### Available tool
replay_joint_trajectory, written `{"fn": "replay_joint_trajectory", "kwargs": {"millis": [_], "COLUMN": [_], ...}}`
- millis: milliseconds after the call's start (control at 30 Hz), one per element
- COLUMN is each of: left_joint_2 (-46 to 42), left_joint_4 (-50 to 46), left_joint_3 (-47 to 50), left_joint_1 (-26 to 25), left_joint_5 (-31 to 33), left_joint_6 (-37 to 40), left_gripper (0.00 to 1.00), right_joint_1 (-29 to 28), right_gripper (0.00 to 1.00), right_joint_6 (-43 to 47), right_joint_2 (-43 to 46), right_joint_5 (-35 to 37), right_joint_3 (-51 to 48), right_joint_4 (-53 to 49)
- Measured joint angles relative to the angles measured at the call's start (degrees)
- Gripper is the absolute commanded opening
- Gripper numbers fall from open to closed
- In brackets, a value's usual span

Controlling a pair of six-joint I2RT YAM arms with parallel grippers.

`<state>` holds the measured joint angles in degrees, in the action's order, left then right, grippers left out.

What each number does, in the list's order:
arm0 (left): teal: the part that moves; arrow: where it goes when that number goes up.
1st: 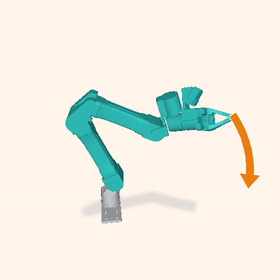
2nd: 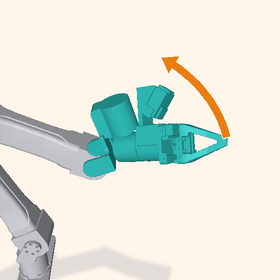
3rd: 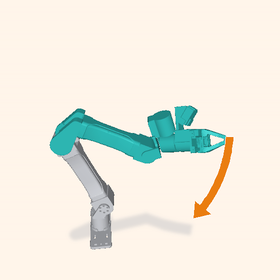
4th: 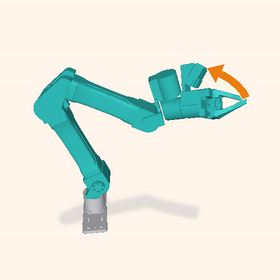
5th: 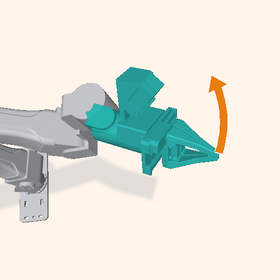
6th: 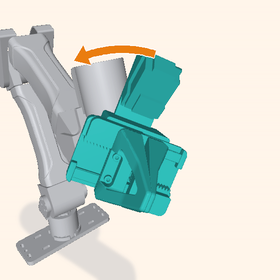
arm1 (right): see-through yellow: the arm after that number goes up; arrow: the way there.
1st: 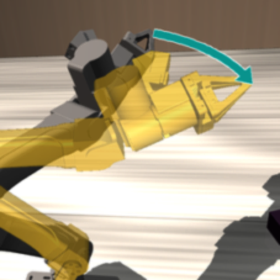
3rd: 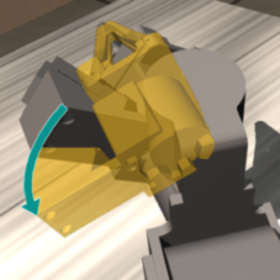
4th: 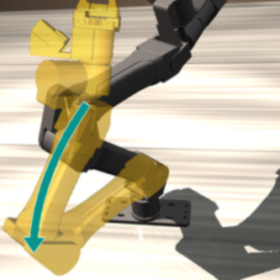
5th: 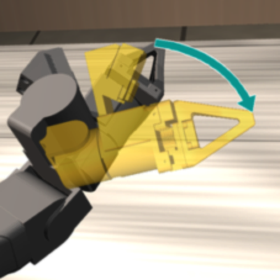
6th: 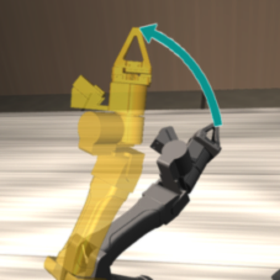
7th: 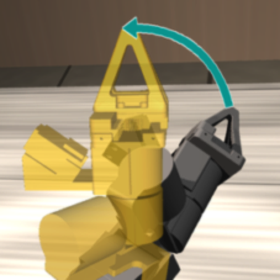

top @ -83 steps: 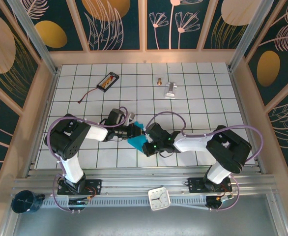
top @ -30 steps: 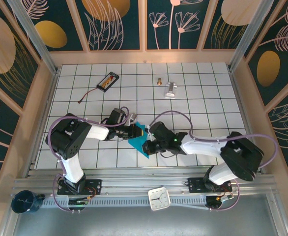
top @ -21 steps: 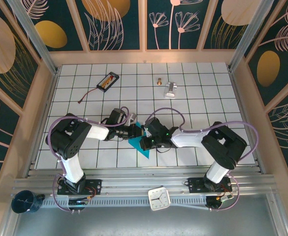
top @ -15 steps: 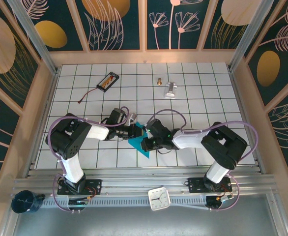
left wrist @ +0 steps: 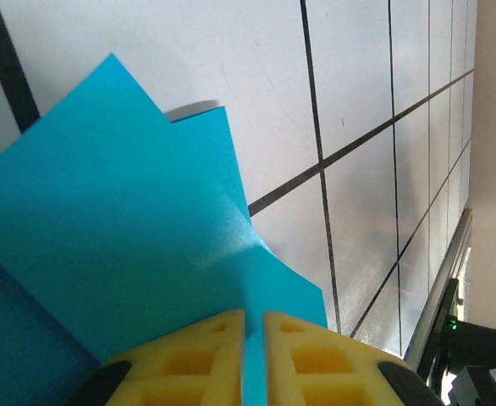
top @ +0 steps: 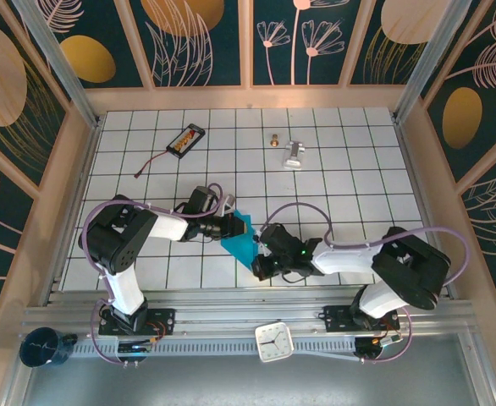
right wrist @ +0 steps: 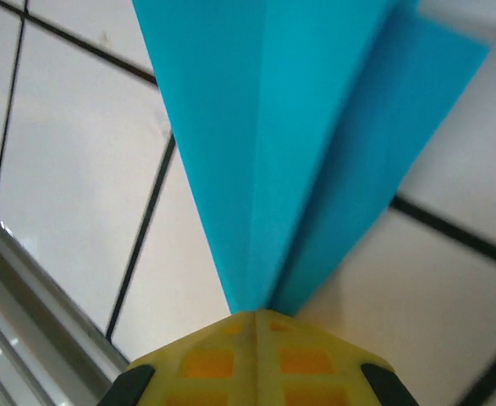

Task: Fold a paper plane with a square sheet of paper (pick it up from the middle)
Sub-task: Perform the fourth fold on the wing at the bottom-center of the table.

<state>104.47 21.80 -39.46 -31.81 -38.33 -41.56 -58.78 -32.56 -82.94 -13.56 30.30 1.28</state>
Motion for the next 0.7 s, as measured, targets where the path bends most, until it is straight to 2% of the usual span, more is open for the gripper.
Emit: {"fn": "replay_joint_trajectory", "kwargs": {"millis": [100, 233, 433, 600, 700], "left_joint_2": [0.0, 0.0, 0.0, 0.0, 0.0], "left_joint_4": [0.02, 0.02, 0.02, 0.02, 0.0], "left_joint_3": [0.0, 0.0, 0.0, 0.0, 0.0], "left_joint_1": [0.0, 0.0, -0.02, 0.0, 0.0], "left_joint_5": [0.0, 0.0, 0.0, 0.0, 0.02], "left_joint_6": [0.0, 0.0, 0.0, 0.0, 0.0], "left_gripper": [0.14, 0.14, 0.14, 0.14, 0.14], "right_joint_1": [1.14, 2.58, 2.82, 4.33, 4.98], "right_gripper": [0.0, 0.0, 0.0, 0.0, 0.0], "right_joint_6": [0.13, 0.39, 0.87, 1.62, 1.81], "right_joint_2": [2.84, 3.19, -4.74, -10.27, -10.34], "right_joint_5": [-0.02, -0.15, -1.73, -2.91, -3.56], "right_joint_3": [0.11, 3.98, 9.88, 9.86, 8.13], "right_joint_4": [-4.37, -5.18, -0.07, 1.62, 3.89]}}
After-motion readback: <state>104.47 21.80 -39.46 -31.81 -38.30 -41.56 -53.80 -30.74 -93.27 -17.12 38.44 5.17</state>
